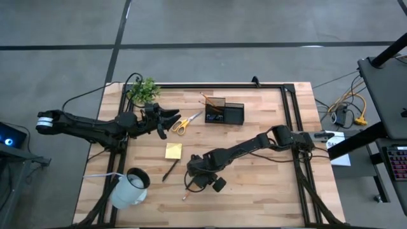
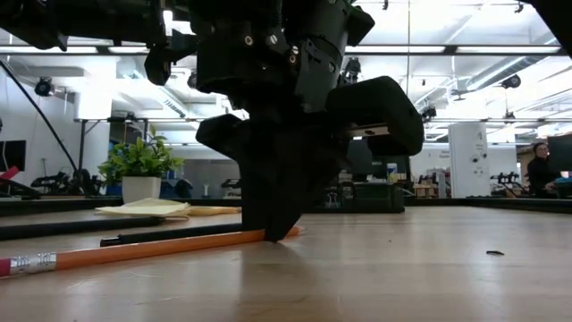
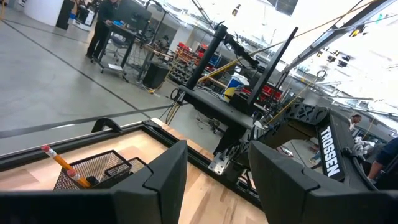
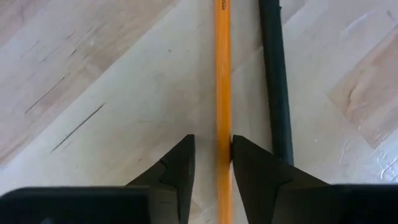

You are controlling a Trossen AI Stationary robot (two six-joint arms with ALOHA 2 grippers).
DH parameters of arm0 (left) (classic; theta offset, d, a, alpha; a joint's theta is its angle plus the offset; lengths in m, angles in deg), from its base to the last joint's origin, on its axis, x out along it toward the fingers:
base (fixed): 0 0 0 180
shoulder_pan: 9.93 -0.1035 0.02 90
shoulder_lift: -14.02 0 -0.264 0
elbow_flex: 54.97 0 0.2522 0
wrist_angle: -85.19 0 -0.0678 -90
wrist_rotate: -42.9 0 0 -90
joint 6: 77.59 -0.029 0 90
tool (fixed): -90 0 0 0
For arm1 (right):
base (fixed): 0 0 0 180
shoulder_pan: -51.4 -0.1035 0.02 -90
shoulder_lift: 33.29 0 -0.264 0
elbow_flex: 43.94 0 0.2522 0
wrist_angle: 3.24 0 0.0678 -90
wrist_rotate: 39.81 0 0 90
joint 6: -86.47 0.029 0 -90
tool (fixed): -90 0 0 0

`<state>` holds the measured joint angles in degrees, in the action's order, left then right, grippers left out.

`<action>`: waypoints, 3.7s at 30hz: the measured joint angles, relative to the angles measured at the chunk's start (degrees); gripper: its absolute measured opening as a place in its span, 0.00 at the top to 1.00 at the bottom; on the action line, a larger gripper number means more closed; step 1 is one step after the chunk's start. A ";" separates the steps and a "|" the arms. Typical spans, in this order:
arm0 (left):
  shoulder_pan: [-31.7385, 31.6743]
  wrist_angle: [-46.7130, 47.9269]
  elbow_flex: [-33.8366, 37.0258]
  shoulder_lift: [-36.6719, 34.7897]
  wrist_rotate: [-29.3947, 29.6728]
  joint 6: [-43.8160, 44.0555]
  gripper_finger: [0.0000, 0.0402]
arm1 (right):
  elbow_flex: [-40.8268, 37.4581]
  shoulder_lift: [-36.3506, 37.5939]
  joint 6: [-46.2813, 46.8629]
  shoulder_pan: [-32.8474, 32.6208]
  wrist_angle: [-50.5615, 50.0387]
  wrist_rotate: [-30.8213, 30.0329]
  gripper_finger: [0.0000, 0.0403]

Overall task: Pick and place office supplies into organizer
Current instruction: Put the pencil into the desk organizer

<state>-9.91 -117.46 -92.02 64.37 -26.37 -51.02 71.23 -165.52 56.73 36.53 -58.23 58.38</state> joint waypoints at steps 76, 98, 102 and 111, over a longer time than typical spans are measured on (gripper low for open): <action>-0.01 -0.62 0.02 -2.48 0.04 -0.52 0.61 | 12.57 5.74 18.61 0.83 -11.34 0.73 0.97; -0.03 -0.48 0.02 -7.99 0.29 -6.47 0.61 | 12.35 14.85 28.53 0.89 -10.30 -8.29 0.97; -0.03 -0.44 0.02 -8.08 0.29 -6.48 0.61 | 11.94 16.03 31.60 1.00 -9.56 -9.00 0.97; -0.03 -0.37 0.02 -8.39 0.29 -6.47 0.61 | 10.73 18.85 35.48 0.02 -8.95 -12.48 0.97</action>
<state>-9.94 -117.83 -92.00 55.97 -26.07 -57.49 81.96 -146.67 92.21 36.56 -67.18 45.91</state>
